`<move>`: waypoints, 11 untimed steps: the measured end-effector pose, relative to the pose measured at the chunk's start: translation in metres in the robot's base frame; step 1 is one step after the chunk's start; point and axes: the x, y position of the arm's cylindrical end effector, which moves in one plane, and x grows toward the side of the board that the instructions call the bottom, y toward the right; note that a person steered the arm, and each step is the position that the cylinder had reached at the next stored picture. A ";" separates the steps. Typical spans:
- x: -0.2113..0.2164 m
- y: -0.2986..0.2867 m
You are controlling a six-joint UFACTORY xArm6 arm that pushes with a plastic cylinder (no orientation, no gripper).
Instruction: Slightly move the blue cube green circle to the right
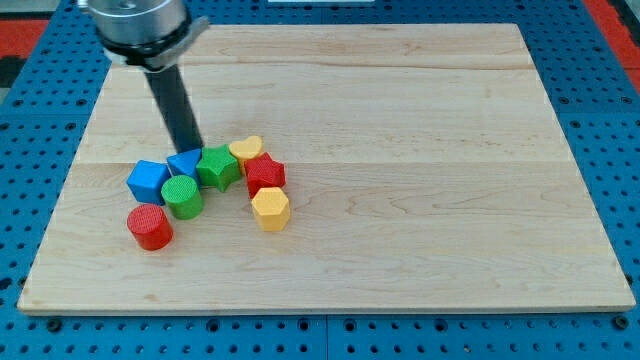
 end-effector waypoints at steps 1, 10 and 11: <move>0.000 0.013; 0.072 -0.046; 0.075 -0.044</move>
